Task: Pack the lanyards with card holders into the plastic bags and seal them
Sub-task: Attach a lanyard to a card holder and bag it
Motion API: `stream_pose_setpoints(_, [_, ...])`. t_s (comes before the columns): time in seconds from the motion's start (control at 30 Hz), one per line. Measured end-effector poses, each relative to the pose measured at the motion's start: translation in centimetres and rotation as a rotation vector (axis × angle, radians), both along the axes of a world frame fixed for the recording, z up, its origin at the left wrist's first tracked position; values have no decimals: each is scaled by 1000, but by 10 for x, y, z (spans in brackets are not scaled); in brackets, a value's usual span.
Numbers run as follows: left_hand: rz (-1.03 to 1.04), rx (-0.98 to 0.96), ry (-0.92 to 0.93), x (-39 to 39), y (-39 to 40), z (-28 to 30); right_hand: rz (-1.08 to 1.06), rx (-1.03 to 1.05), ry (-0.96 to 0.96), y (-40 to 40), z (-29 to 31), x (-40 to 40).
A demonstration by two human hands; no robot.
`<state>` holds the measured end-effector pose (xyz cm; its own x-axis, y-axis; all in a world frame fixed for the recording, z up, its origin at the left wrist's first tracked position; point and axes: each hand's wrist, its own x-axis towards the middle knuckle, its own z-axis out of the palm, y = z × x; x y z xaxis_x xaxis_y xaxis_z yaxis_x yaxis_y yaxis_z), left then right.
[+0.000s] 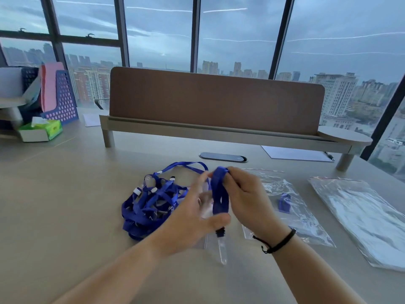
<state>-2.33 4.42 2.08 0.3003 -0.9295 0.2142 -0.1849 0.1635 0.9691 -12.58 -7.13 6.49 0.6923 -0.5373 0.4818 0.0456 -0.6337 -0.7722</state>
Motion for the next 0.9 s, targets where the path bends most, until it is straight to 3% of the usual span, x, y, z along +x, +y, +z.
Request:
stream_pose_setpoints(0.1, [47,58,-43,-4,-1,3,60,25,-22,6,12,9])
stream_pose_setpoints(0.23, [20,11,324,8,5,3,41,338,-148,-6,15,13])
stream_pose_setpoints(0.33, [32,36,488,15,11,14,22,659,-215,-19,6,5])
stream_pose_setpoints(0.4, [39,62,486,20,12,16,21,811,-218,-23,-5,-1])
stream_pose_setpoints(0.57, [-37,298,263,22,10,4,-13,1121,-289,-34,-26,-10])
stream_pose_setpoints(0.63, [4,364,245,19,7,-2,-4,1104,-335,-32,-25,-13])
stream_pose_setpoints(0.73, [177,329,280,14,1,-4,128,885,-307,-15,-19,-17])
stream_pose_setpoints(0.9, [321,175,747,21,-4,-4,374,284,19,16,-35,-12])
